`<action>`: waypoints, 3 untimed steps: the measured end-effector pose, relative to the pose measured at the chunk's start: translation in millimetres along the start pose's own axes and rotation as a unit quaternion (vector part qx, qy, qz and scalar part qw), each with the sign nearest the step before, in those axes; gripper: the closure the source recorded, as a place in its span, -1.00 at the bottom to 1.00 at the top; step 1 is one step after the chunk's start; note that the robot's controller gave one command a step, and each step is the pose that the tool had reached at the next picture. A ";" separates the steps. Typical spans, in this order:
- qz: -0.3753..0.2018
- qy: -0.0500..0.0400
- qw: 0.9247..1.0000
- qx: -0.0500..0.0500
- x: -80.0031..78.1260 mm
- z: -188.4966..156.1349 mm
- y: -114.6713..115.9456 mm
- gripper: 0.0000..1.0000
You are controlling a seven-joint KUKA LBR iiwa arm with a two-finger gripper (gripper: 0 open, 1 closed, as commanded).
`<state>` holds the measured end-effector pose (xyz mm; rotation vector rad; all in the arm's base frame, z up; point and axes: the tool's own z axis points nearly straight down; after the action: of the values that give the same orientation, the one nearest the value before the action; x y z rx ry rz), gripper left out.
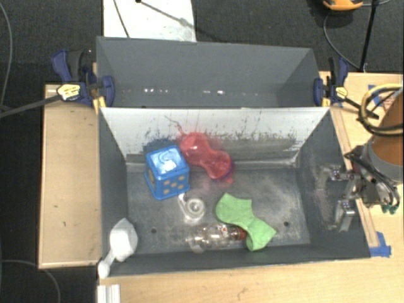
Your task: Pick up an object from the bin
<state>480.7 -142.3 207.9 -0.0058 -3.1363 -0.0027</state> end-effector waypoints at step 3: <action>-0.072 -0.003 0.997 0.000 -4.4 139.9 114.2 -1.00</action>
Offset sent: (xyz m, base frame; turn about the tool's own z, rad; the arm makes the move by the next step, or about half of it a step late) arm 0.0077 0.0815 -0.1379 -0.4058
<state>484.8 -27.8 68.1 0.2191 -3.1348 -0.0026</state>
